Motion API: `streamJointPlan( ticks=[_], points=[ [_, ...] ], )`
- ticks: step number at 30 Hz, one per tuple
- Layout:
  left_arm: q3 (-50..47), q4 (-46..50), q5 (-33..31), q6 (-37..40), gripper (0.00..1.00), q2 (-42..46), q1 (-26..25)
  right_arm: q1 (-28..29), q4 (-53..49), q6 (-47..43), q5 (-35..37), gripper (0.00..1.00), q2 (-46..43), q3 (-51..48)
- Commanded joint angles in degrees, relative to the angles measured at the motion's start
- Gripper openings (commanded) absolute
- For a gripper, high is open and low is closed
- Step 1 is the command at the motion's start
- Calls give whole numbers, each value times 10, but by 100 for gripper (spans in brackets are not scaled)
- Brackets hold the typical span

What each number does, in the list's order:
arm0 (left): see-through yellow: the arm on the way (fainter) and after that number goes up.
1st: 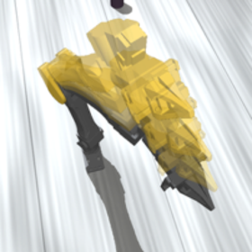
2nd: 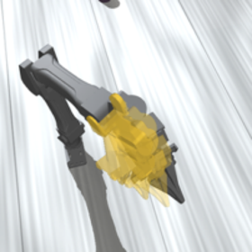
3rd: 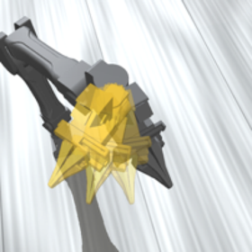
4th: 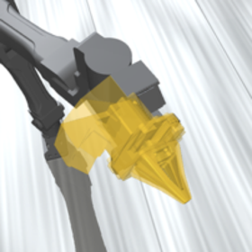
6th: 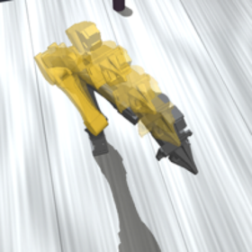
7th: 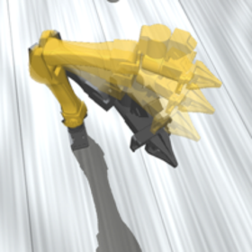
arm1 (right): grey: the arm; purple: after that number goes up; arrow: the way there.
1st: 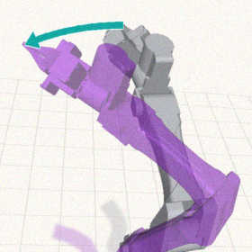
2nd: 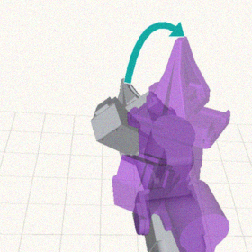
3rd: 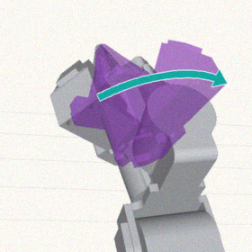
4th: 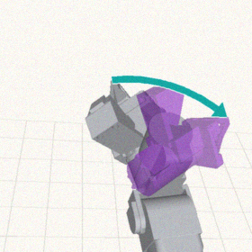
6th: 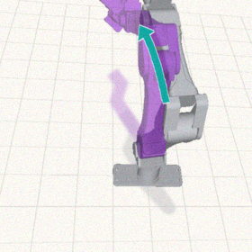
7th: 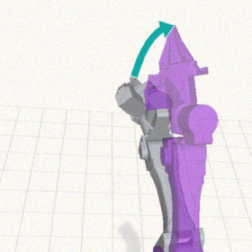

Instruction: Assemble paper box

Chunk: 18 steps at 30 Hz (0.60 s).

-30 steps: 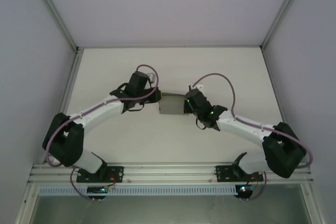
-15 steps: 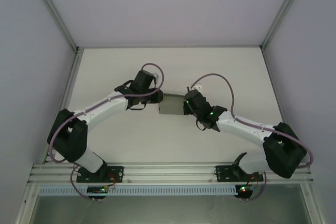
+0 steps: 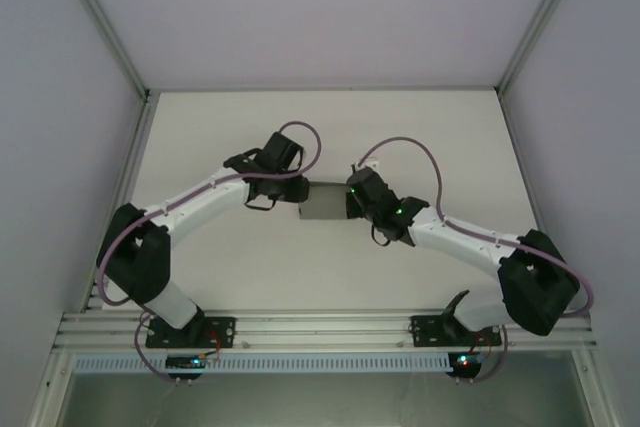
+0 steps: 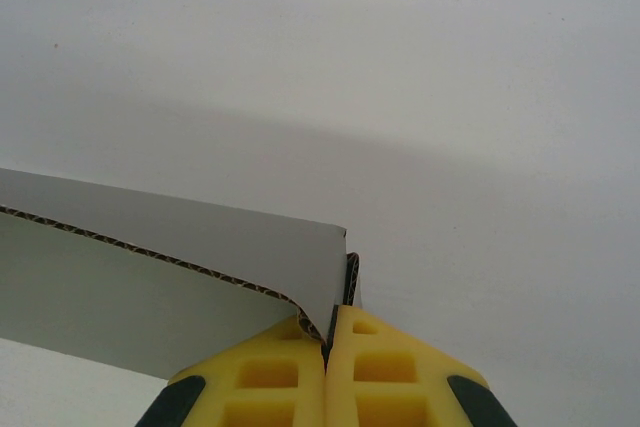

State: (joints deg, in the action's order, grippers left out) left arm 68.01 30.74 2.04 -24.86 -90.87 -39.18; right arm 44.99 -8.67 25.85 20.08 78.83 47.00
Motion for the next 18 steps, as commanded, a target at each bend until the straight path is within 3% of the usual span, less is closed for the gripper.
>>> streamJointPlan(
  ticks=[1, 6, 11, 18],
  points=[
    [21, 24, -1, 4, 30, 17, -8, 6, -99, -7, -53, 0, 32, -15],
    [23, 25, 0, -10, 26, 21, -11, 6, -100, -6, -58, 0, 37, -16],
    [33, 52, -62, -17, 23, 18, -11, 7, -93, -4, -61, 0, 37, -19],
    [35, 28, -7, -23, 20, 25, -10, 6, -93, -4, -67, 0, 43, -19]
  ],
)
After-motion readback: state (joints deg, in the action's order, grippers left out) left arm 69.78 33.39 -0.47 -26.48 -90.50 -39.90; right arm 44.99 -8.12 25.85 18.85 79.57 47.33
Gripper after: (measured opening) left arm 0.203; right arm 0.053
